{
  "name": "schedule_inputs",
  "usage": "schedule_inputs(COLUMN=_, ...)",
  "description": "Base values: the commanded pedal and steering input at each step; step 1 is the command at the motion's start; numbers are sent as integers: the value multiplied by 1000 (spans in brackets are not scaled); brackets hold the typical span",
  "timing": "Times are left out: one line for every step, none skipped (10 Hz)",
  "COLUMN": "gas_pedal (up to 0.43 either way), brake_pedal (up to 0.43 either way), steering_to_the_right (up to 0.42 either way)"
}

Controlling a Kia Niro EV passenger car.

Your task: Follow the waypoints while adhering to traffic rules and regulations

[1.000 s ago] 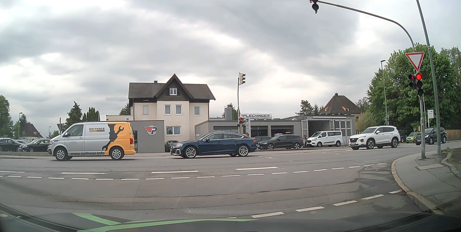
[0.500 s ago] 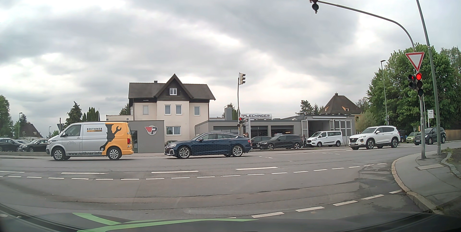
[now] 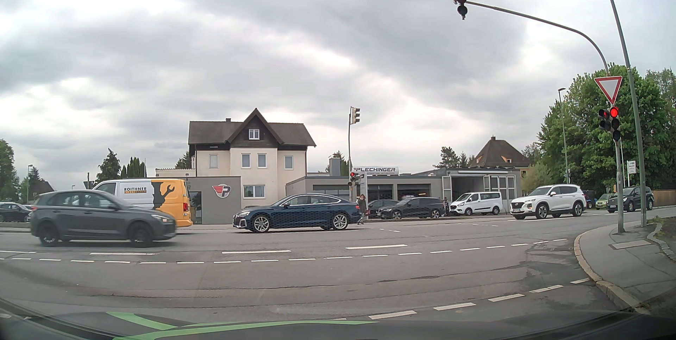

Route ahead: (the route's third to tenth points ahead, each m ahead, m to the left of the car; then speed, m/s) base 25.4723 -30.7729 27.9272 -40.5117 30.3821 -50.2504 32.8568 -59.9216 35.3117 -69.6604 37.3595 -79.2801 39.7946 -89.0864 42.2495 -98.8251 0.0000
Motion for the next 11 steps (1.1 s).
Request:
schedule_inputs(gas_pedal=0, brake_pedal=287, steering_to_the_right=101)
schedule_inputs(gas_pedal=0, brake_pedal=287, steering_to_the_right=101)
schedule_inputs(gas_pedal=0, brake_pedal=287, steering_to_the_right=101)
schedule_inputs(gas_pedal=0, brake_pedal=287, steering_to_the_right=101)
schedule_inputs(gas_pedal=0, brake_pedal=287, steering_to_the_right=101)
schedule_inputs(gas_pedal=0, brake_pedal=287, steering_to_the_right=101)
schedule_inputs(gas_pedal=0, brake_pedal=287, steering_to_the_right=101)
schedule_inputs(gas_pedal=0, brake_pedal=287, steering_to_the_right=101)
schedule_inputs(gas_pedal=0, brake_pedal=287, steering_to_the_right=101)
schedule_inputs(gas_pedal=0, brake_pedal=287, steering_to_the_right=101)
schedule_inputs(gas_pedal=0, brake_pedal=280, steering_to_the_right=101)
